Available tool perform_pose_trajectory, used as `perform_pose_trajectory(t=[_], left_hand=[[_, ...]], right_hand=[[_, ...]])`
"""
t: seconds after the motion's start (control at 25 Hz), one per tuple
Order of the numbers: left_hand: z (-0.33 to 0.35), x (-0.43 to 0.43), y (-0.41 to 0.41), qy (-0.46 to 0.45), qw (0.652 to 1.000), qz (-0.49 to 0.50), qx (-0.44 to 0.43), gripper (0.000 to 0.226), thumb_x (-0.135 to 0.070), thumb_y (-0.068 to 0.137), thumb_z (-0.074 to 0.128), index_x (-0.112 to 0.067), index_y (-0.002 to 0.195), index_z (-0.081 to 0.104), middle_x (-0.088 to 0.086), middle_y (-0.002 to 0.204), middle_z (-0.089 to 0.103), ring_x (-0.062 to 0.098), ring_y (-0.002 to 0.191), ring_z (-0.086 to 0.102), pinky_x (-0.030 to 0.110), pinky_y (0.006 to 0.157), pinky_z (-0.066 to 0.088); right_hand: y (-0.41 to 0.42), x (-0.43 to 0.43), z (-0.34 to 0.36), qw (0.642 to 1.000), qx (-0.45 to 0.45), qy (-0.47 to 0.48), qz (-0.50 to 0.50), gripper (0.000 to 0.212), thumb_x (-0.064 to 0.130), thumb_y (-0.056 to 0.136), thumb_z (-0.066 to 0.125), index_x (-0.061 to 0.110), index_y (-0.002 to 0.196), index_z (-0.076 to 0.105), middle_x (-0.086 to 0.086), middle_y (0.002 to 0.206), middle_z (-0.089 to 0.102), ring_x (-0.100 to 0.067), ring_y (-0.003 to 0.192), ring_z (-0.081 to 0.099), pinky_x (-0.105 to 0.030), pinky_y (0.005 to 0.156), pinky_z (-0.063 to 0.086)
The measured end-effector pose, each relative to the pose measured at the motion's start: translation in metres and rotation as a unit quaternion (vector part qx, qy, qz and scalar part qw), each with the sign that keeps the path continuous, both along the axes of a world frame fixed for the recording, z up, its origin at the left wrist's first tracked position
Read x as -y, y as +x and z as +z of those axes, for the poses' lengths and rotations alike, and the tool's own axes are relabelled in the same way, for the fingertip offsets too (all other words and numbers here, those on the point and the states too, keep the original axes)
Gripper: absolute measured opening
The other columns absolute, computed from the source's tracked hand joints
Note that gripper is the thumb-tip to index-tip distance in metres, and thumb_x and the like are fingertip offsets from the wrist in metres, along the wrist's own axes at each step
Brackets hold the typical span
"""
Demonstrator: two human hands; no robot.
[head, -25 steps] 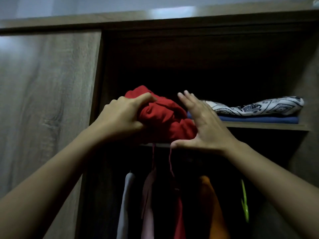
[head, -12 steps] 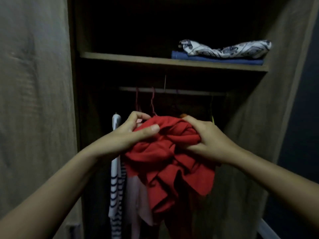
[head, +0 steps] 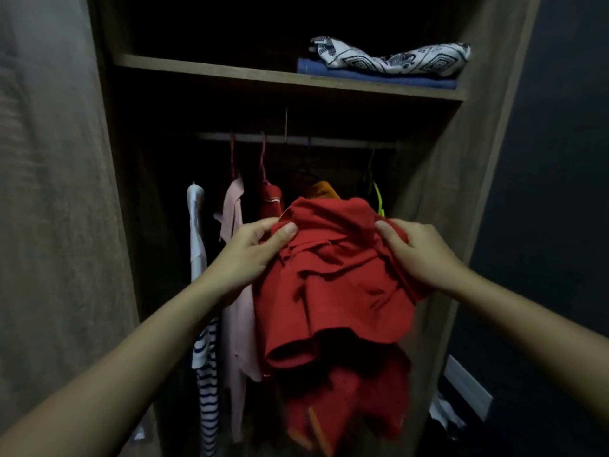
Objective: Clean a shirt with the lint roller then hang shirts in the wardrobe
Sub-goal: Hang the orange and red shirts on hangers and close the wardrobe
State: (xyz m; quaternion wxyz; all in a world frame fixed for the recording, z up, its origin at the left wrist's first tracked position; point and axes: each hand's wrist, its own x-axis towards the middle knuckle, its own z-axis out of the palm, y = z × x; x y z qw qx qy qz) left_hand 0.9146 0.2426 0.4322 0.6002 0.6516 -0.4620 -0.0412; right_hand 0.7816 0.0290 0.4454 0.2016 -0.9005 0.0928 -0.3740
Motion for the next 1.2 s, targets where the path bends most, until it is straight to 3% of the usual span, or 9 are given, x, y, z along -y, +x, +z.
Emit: perform_pose_trajectory(t=[0.12,0.32,0.56,0.64,0.76,0.88,0.96,1.04,1.2], left_hand=[[-0.002,0.008,-0.005,0.047,0.992,0.052,0.101,0.041,-0.051,0.082,0.049,-0.013,0.071,0.062,-0.008,0.063,0.058,0.003,0.062,0.053,0.024,0.063,0.042],[0.010,-0.003,0.006,0.068,0.991,0.040,0.104,0.031,-0.048,0.073,0.061,-0.017,0.071,0.061,-0.012,0.054,0.052,-0.003,0.051,0.044,0.008,0.051,0.033],[0.031,-0.018,0.019,0.077,0.992,-0.007,0.095,0.009,-0.025,0.078,0.067,-0.017,0.081,0.067,-0.003,0.078,0.066,0.000,0.074,0.061,0.014,0.076,0.047],[0.035,-0.017,0.014,0.036,0.998,-0.020,0.051,0.005,-0.015,0.083,0.063,-0.013,0.082,0.068,-0.006,0.075,0.069,-0.002,0.074,0.063,0.010,0.073,0.047],[0.044,-0.006,-0.003,-0.057,0.990,-0.045,-0.119,0.012,-0.009,0.085,0.061,-0.004,0.075,0.067,-0.004,0.061,0.070,0.002,0.060,0.065,0.011,0.061,0.051],[0.057,0.012,-0.018,-0.143,0.951,-0.033,-0.271,0.018,0.000,0.083,0.062,-0.002,0.065,0.063,-0.001,0.047,0.064,0.005,0.043,0.061,0.015,0.046,0.050],[0.062,0.025,-0.025,-0.184,0.932,-0.020,-0.311,0.013,0.002,0.080,0.066,-0.001,0.068,0.062,0.000,0.045,0.062,0.006,0.041,0.060,0.016,0.045,0.050],[0.062,0.036,-0.029,-0.208,0.923,-0.002,-0.323,0.014,0.002,0.078,0.068,-0.002,0.066,0.062,0.001,0.044,0.061,0.008,0.042,0.059,0.017,0.046,0.052],[0.058,0.046,-0.028,-0.201,0.919,0.014,-0.339,0.019,0.000,0.078,0.070,-0.005,0.061,0.064,0.002,0.050,0.064,0.011,0.052,0.062,0.020,0.057,0.055]], right_hand=[[0.001,0.010,0.016,0.996,0.046,-0.013,-0.072,0.036,0.031,0.097,0.041,0.008,0.112,0.065,-0.020,0.109,0.068,-0.034,0.105,0.061,-0.029,0.075,0.037],[-0.002,0.027,0.019,0.992,0.032,0.012,-0.125,0.041,0.034,0.098,0.037,0.010,0.122,0.059,-0.019,0.121,0.063,-0.035,0.115,0.055,-0.034,0.091,0.041],[0.013,0.017,0.021,0.992,0.001,0.046,-0.115,0.042,0.039,0.096,0.041,0.013,0.121,0.061,-0.016,0.124,0.062,-0.033,0.119,0.053,-0.035,0.097,0.041],[0.019,0.013,0.021,0.991,-0.037,0.050,-0.117,0.042,0.042,0.094,0.043,0.014,0.119,0.062,-0.016,0.123,0.063,-0.034,0.118,0.054,-0.036,0.094,0.042],[0.026,0.011,0.011,0.988,-0.107,0.041,-0.107,0.025,0.038,0.088,0.053,0.026,0.108,0.064,-0.009,0.112,0.066,-0.030,0.110,0.058,-0.037,0.093,0.045],[0.032,-0.004,0.001,0.989,-0.016,0.143,-0.013,0.013,0.021,0.084,0.057,0.033,0.085,0.054,0.008,0.083,0.058,-0.015,0.081,0.058,-0.031,0.077,0.046],[0.029,-0.022,-0.002,0.971,0.015,0.226,0.077,0.015,0.026,0.092,0.049,0.029,0.078,0.054,0.009,0.073,0.051,-0.005,0.063,0.049,-0.025,0.062,0.039],[0.023,-0.038,-0.012,0.944,-0.063,0.265,0.186,0.020,0.037,0.094,0.042,0.025,0.081,0.052,0.007,0.073,0.049,-0.002,0.057,0.046,-0.022,0.058,0.038],[0.016,-0.032,-0.046,0.939,-0.208,0.170,0.215,0.027,0.031,0.080,0.069,0.020,0.096,0.049,0.004,0.085,0.047,-0.010,0.076,0.046,-0.028,0.071,0.044]])
